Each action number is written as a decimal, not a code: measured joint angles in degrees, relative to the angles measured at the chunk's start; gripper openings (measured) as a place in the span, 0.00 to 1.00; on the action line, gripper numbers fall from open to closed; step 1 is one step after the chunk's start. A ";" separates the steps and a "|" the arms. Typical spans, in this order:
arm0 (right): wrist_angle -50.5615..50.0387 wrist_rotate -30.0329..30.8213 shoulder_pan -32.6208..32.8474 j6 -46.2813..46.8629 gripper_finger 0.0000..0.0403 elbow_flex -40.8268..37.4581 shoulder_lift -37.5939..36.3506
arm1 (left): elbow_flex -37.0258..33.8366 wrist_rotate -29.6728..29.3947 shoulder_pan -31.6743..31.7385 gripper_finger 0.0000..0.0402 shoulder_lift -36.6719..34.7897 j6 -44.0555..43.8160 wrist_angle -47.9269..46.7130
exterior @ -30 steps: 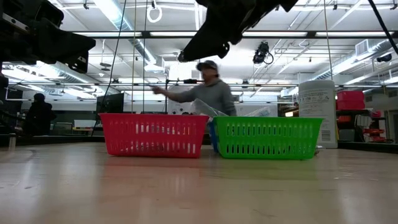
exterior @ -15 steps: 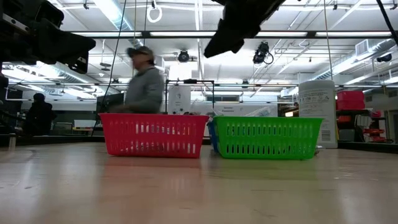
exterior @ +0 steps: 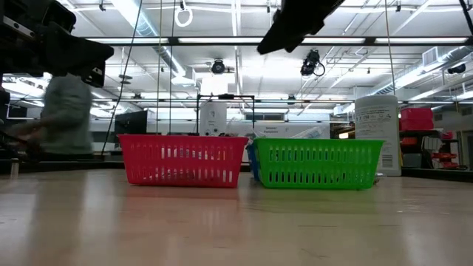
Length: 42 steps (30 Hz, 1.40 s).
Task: Pick & Place Travel size toiletries
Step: Put the shaver into the green bin
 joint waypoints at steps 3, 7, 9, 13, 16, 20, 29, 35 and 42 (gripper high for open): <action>-0.34 -0.01 0.00 -1.05 0.05 -1.73 -3.13 | 0.00 -0.08 0.01 0.08 0.00 0.02 0.02; -0.53 0.01 0.00 -1.86 0.03 -4.21 -7.13 | -0.01 -0.04 -0.01 0.08 0.00 0.00 -0.08; -1.40 -0.01 -0.01 -1.87 0.03 -5.12 -8.81 | 0.00 -0.06 0.00 0.08 0.00 0.00 0.01; -2.85 -0.01 0.00 -1.95 0.03 -5.83 -11.56 | 0.00 -0.04 -0.01 0.08 0.00 0.00 0.00; -3.41 -0.05 0.00 -2.88 0.03 -6.71 -13.34 | -0.01 -0.04 -0.01 0.08 0.00 0.02 0.01; -3.22 -0.11 0.00 -4.90 0.03 -8.58 -15.33 | 0.00 -0.04 0.01 0.08 0.00 0.00 0.00; -5.08 -4.34 0.14 -6.71 0.03 -13.17 -18.89 | 0.00 -0.04 0.01 0.08 0.00 0.00 0.01; -10.66 -6.82 2.41 -10.56 0.02 -14.79 -19.59 | -0.01 -0.04 0.00 0.08 0.00 0.00 0.01; -11.68 -6.72 4.14 -12.29 0.02 -16.15 -20.29 | 0.00 -0.04 -0.01 0.08 0.00 0.00 0.01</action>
